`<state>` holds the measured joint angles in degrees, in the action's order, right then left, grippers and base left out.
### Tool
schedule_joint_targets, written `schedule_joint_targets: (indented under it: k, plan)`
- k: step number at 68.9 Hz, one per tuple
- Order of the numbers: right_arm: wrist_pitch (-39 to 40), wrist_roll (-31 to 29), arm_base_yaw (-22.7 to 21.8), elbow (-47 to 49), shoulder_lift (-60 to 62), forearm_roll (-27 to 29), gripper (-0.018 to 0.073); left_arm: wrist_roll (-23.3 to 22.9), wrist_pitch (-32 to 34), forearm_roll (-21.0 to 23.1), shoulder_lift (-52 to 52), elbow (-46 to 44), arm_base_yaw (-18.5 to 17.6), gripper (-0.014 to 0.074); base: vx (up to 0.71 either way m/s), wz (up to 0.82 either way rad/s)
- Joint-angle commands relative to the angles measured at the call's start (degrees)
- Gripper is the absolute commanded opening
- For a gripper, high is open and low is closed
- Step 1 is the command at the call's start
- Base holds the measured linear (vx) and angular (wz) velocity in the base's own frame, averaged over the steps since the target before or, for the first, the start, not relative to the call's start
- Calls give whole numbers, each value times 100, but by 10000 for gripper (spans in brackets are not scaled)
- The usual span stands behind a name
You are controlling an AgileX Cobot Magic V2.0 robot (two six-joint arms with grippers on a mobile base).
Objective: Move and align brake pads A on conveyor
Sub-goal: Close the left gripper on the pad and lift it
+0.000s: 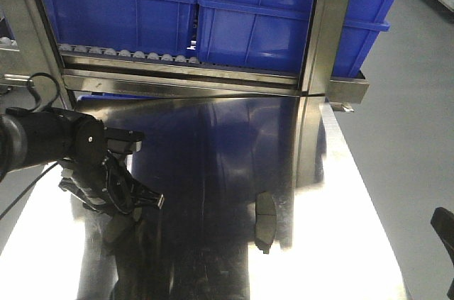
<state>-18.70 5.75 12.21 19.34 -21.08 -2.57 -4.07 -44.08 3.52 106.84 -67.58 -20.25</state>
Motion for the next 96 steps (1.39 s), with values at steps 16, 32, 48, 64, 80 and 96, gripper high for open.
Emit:
schedule_joint_targets:
  k: [16, 32, 48, 64, 80, 96]
  plan:
    - [405, -32, -15, 164, -51, -36, 470, -1, -272, -55, -1743, -108, -25, -6, 0, 0]
    - [405, -32, -15, 164, -51, -36, 470, -534, -323, -442, -2987, 471, -25, -6, 0, 0]
    - [418, -32, -15, 164, -51, -36, 470, -1000, -327, -900, -4739, 1601, -25, -6, 0, 0]
    - [418, -32, -15, 164, -51, -36, 470, -1048, -322, -900, -6392, 2435, -25, -6, 0, 0]
    - [418, -32, -15, 164, -51, -36, 470, -1011, -279, -901, -7882, 3161, -25, -6, 0, 0]
    - [418, -32, -15, 164, -51, -36, 470, -1005, -242, -895, -8866, 3442, -25, -6, 0, 0]
